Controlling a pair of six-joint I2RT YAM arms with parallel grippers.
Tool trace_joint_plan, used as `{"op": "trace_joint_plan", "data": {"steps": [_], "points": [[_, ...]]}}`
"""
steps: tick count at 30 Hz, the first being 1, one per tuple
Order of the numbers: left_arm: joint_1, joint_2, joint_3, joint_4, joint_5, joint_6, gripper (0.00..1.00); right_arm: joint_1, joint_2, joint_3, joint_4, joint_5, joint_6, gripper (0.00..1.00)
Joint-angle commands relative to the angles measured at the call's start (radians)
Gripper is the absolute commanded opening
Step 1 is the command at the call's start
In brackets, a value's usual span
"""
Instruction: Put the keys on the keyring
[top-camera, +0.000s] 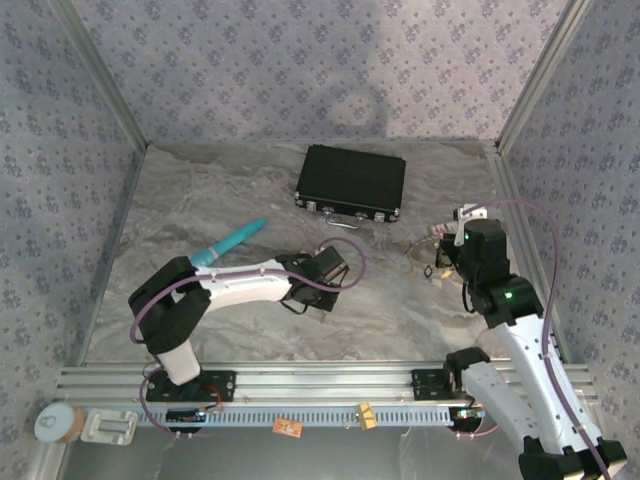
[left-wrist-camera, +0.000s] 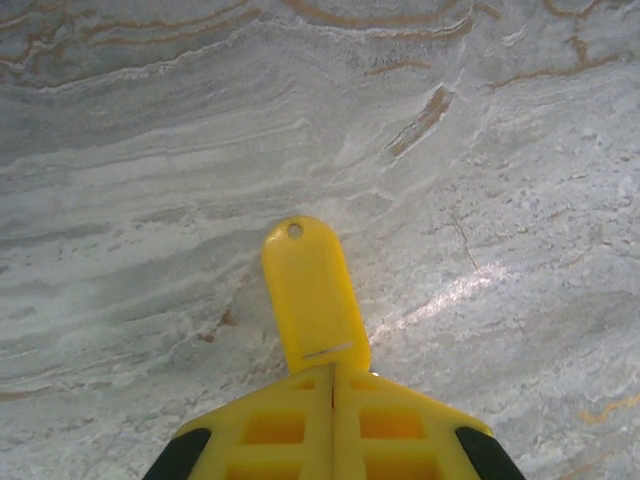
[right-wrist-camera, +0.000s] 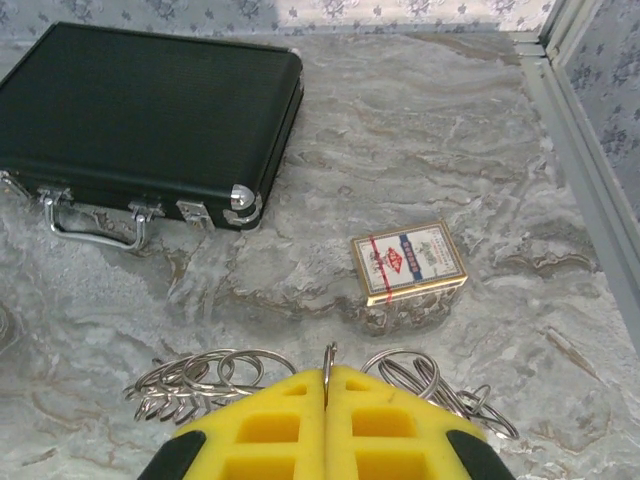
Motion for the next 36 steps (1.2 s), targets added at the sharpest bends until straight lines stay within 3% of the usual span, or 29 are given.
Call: {"op": "trace_joint_plan", "data": {"steps": [1, 7, 22, 36], "points": [[0.035, -0.037, -0.027, 0.010, 0.029, 0.042, 0.00, 0.011, -0.001, 0.003, 0.020, -0.007, -0.002, 0.00], [0.085, -0.017, -0.043, -0.032, 0.076, 0.016, 0.00, 0.021, 0.012, -0.001, 0.025, -0.007, -0.004, 0.00], [0.101, 0.019, -0.022, -0.093, 0.124, -0.011, 0.02, 0.036, 0.012, -0.007, 0.028, 0.009, -0.002, 0.00], [0.101, 0.024, -0.015, -0.111, 0.136, -0.006, 0.11, 0.040, 0.010, -0.005, 0.028, 0.014, -0.003, 0.00]]}}
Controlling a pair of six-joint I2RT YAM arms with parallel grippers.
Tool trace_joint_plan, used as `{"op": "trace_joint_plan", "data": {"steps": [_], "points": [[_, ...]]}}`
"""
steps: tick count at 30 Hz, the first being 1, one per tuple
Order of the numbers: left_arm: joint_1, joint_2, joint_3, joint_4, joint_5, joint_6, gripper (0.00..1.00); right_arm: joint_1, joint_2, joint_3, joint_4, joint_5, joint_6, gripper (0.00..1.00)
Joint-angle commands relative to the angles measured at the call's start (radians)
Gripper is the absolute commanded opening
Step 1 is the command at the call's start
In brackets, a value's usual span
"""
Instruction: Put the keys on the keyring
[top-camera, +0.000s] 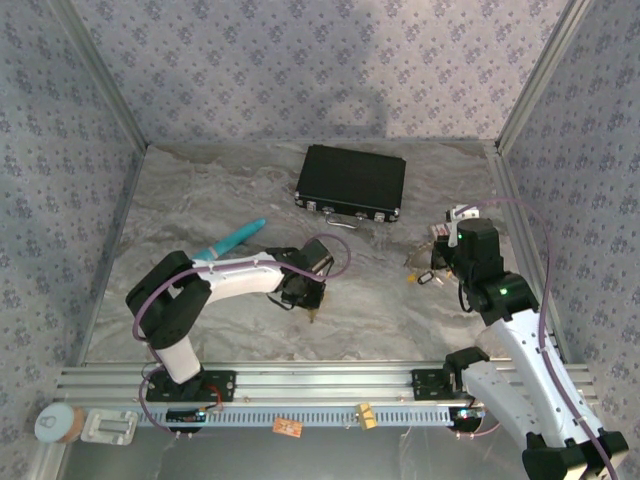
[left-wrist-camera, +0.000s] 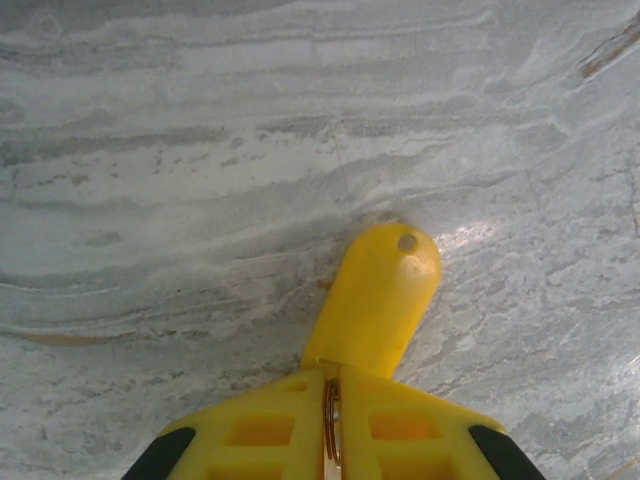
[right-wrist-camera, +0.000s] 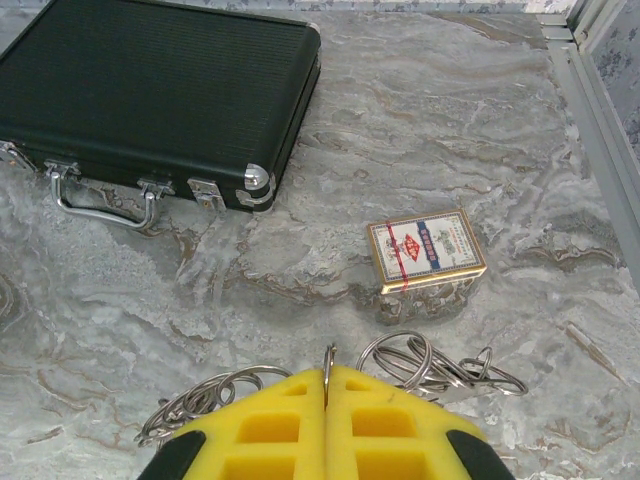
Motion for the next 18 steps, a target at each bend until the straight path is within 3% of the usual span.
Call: {"op": "trace_joint_plan", "data": {"steps": [1, 11, 18], "points": [[0.004, 0.009, 0.021, -0.036, 0.020, -0.005, 0.11, 0.005, -0.015, 0.004, 0.028, 0.014, -0.003, 0.00], [0.004, -0.034, 0.029, -0.056, -0.010, 0.014, 0.01, 0.007, -0.015, 0.004, 0.030, 0.015, -0.004, 0.00], [-0.009, -0.268, 0.000, 0.001, -0.161, 0.157, 0.00, 0.011, -0.020, -0.012, 0.047, -0.045, -0.030, 0.00]]}}
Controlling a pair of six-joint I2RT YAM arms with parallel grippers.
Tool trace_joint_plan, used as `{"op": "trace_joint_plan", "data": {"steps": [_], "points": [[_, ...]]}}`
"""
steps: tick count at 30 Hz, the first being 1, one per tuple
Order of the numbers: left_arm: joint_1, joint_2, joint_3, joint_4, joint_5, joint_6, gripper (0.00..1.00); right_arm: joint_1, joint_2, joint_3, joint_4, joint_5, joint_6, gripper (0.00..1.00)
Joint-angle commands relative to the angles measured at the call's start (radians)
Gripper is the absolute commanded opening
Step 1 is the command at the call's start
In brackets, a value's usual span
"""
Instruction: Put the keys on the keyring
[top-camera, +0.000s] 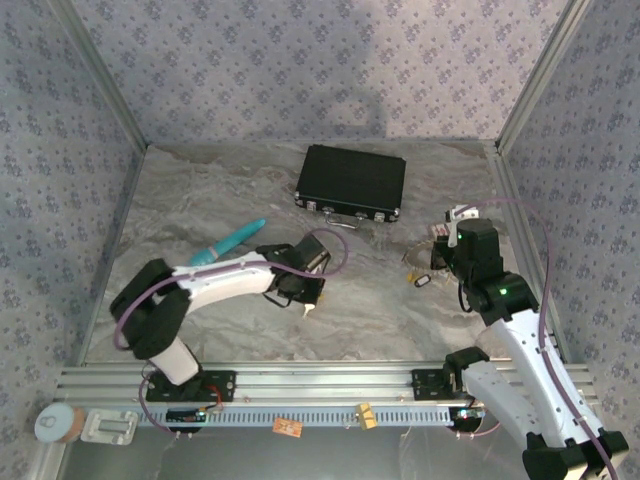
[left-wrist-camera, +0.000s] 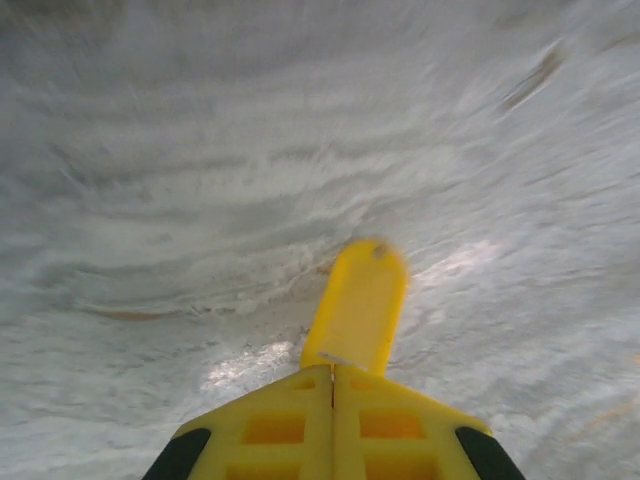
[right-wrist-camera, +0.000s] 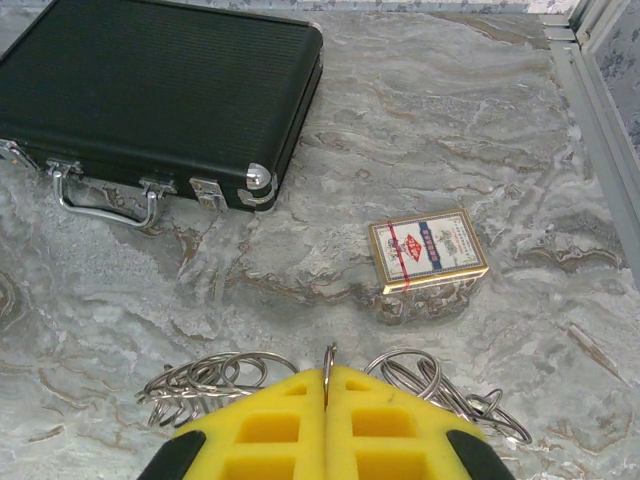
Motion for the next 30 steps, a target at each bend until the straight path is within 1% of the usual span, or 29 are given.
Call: {"op": "trace_joint_plan", "data": {"steps": [1, 4, 8, 9, 10, 13, 15, 17, 20, 23, 26, 30], "points": [[-0.009, -0.179, -0.020, 0.048, -0.121, 0.125, 0.00, 0.012, -0.017, -0.011, 0.053, -0.059, -0.031, 0.00], [-0.009, -0.328, -0.102, 0.162, -0.143, 0.291, 0.00, 0.035, -0.013, -0.029, 0.089, -0.161, -0.056, 0.00], [-0.008, -0.470, -0.203, 0.281, -0.126, 0.522, 0.00, 0.112, -0.001, -0.061, 0.148, -0.331, -0.115, 0.00], [-0.007, -0.500, -0.222, 0.308, -0.113, 0.561, 0.00, 0.149, 0.000, -0.076, 0.167, -0.384, -0.139, 0.00], [-0.008, -0.523, -0.239, 0.331, -0.100, 0.592, 0.00, 0.187, -0.001, -0.086, 0.180, -0.409, -0.158, 0.00], [-0.003, -0.599, -0.296, 0.407, -0.038, 0.693, 0.00, 0.328, 0.007, -0.114, 0.214, -0.442, -0.249, 0.00], [0.018, -0.641, -0.323, 0.439, 0.037, 0.747, 0.00, 0.420, 0.018, -0.133, 0.239, -0.467, -0.314, 0.00], [0.045, -0.674, -0.344, 0.466, 0.121, 0.789, 0.00, 0.486, 0.037, -0.142, 0.264, -0.494, -0.370, 0.00], [0.076, -0.723, -0.376, 0.504, 0.254, 0.859, 0.00, 0.543, 0.082, -0.140, 0.300, -0.534, -0.430, 0.00], [0.107, -0.760, -0.424, 0.549, 0.392, 0.957, 0.00, 0.558, 0.140, -0.134, 0.340, -0.577, -0.478, 0.00], [0.140, -0.783, -0.462, 0.598, 0.519, 1.023, 0.00, 0.561, 0.199, -0.115, 0.366, -0.621, -0.524, 0.00], [0.157, -0.774, -0.459, 0.612, 0.586, 1.089, 0.00, 0.558, 0.268, -0.085, 0.382, -0.668, -0.574, 0.00]]}}
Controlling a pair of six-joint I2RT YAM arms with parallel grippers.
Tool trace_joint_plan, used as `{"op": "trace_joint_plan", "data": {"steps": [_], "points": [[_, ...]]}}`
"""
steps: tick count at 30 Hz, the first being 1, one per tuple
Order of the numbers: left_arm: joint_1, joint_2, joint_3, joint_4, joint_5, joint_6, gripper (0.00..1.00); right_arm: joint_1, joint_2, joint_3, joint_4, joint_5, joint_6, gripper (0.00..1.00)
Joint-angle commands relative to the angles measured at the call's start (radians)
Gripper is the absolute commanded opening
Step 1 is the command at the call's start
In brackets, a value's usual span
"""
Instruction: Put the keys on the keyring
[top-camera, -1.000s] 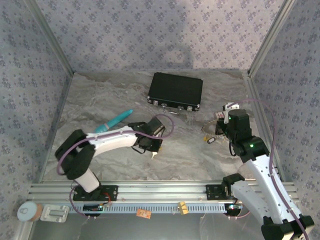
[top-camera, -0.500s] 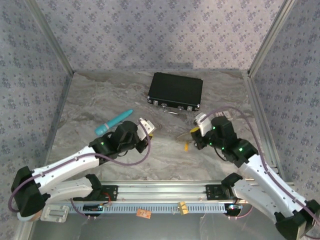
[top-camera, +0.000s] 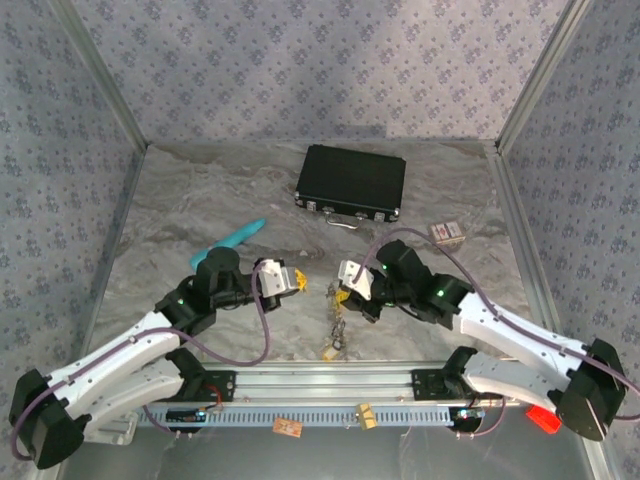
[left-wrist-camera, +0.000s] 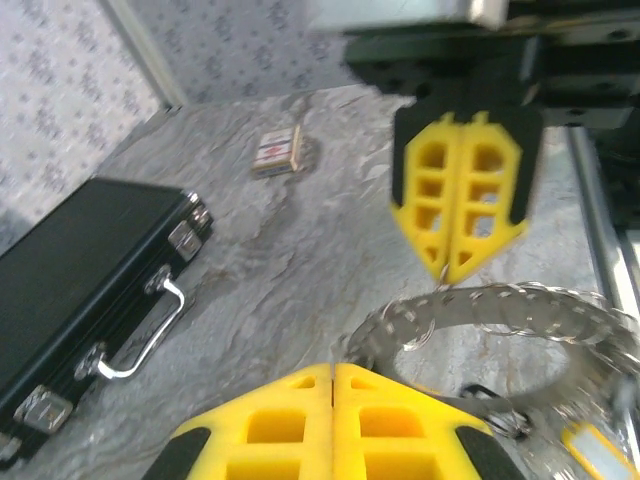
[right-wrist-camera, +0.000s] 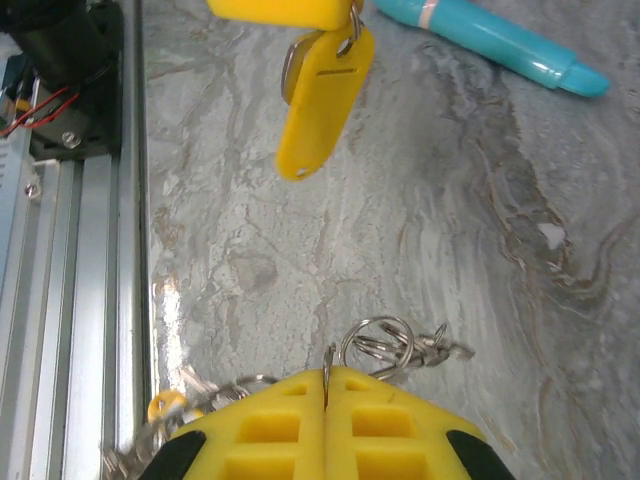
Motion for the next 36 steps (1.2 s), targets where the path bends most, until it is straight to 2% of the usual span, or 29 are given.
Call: {"op": "trace_joint_plan", "data": {"steps": [1, 8, 13, 21, 36], "points": [[0.015, 0.001, 0.002, 0.080, 0.153, 0.114, 0.00, -0.001, 0.034, 0.056, 0.070, -0.085, -0.086, 0.00], [0.070, 0.086, 0.034, 0.106, 0.272, 0.163, 0.00, -0.062, 0.066, 0.080, 0.090, -0.220, -0.135, 0.00], [0.074, 0.137, 0.063, 0.069, 0.329, 0.275, 0.00, -0.097, 0.073, 0.098, 0.054, -0.285, -0.174, 0.00], [0.074, 0.188, 0.091, 0.044, 0.357, 0.345, 0.00, -0.114, 0.127, 0.142, 0.003, -0.305, -0.214, 0.00], [0.072, 0.212, 0.103, 0.009, 0.363, 0.388, 0.00, -0.110, 0.194, 0.204, -0.042, -0.384, -0.253, 0.00]]}}
